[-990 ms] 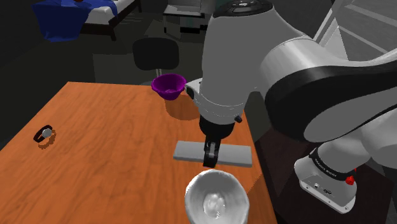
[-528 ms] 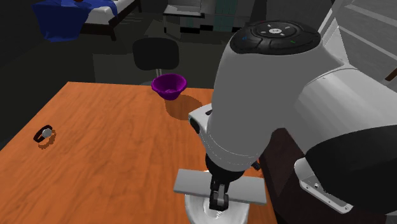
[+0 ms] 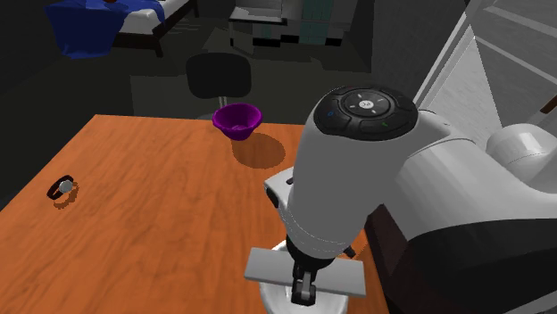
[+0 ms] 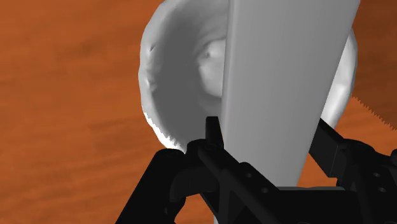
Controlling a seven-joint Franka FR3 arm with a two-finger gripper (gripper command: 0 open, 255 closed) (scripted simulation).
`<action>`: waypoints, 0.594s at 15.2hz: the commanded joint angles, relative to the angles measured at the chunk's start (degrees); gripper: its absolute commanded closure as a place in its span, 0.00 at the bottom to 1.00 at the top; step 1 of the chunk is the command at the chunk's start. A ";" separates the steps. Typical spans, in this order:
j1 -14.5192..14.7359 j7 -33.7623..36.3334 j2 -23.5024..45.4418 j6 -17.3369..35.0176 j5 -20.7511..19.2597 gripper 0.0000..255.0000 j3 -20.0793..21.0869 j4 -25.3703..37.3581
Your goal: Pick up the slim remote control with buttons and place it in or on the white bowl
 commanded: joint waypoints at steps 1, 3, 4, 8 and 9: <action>-0.04 0.62 1.13 1.71 -0.64 1.00 0.34 -0.66; -0.15 1.18 2.33 3.39 -1.39 1.00 0.57 -1.30; -0.23 1.62 3.24 4.60 -1.99 1.00 0.71 -1.73; -0.21 1.62 3.24 4.60 -2.00 1.00 0.70 -1.73; -0.21 1.62 3.24 4.60 -2.00 1.00 0.70 -1.73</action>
